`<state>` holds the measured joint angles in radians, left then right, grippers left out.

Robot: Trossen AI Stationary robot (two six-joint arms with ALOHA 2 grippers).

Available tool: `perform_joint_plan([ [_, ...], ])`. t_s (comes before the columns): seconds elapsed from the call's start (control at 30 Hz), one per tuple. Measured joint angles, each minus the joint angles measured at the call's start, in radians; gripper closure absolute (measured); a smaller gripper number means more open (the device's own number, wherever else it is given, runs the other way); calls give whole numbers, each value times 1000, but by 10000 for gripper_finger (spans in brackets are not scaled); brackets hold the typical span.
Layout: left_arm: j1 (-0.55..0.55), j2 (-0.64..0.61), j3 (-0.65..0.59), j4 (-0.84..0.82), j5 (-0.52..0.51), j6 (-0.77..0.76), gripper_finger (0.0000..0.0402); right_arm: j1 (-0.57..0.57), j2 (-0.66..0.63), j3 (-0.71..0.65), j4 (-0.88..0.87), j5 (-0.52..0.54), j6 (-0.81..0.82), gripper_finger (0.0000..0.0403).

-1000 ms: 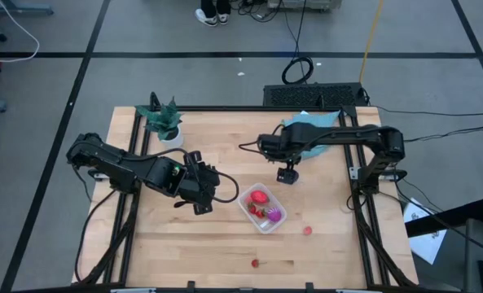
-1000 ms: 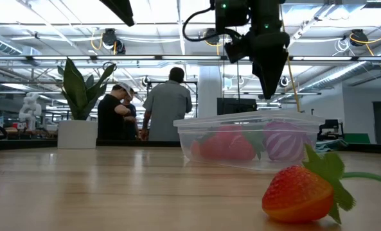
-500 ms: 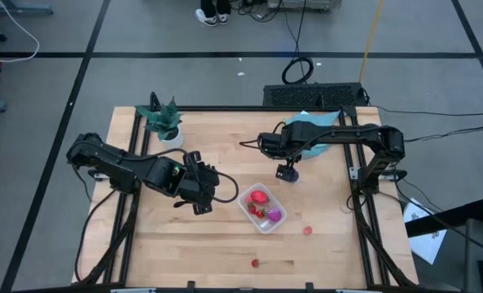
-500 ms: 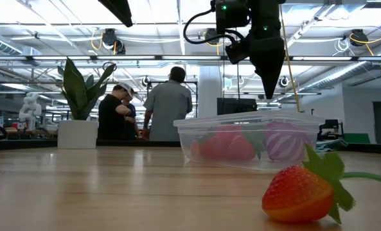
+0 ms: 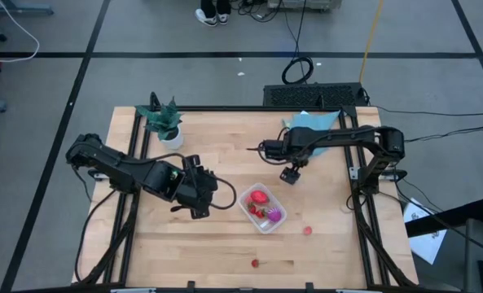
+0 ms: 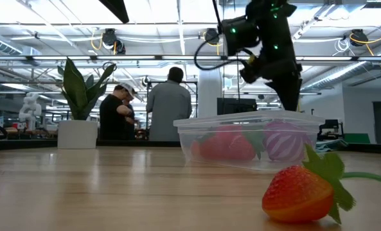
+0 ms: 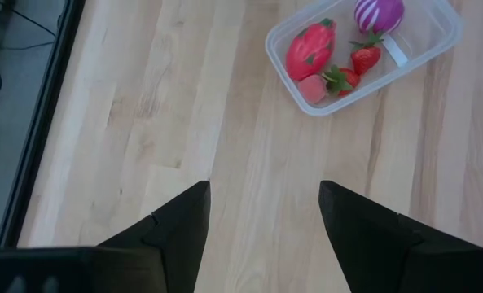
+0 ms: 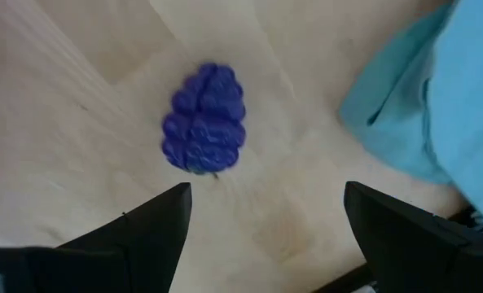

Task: Pick and placing Produce into tupperware
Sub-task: Put the grapes into the transparent container

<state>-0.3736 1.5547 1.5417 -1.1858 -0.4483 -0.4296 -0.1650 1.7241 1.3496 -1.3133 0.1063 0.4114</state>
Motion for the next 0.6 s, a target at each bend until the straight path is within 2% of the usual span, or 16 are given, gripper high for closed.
perform_joint_plan([
  [0.13,-2,0,0,0,-4,-4,165,0,0,-51,13,-2,-1,90],
  [0.3,-2,0,0,4,-7,-18,165,0,0,-94,109,-12,-18,89],
  [0.4,-2,0,0,5,-7,-19,165,-2,0,-116,168,-59,-31,89],
  [0.6,-2,0,0,5,-7,-21,165,-6,0,-140,230,-61,-49,89],
])
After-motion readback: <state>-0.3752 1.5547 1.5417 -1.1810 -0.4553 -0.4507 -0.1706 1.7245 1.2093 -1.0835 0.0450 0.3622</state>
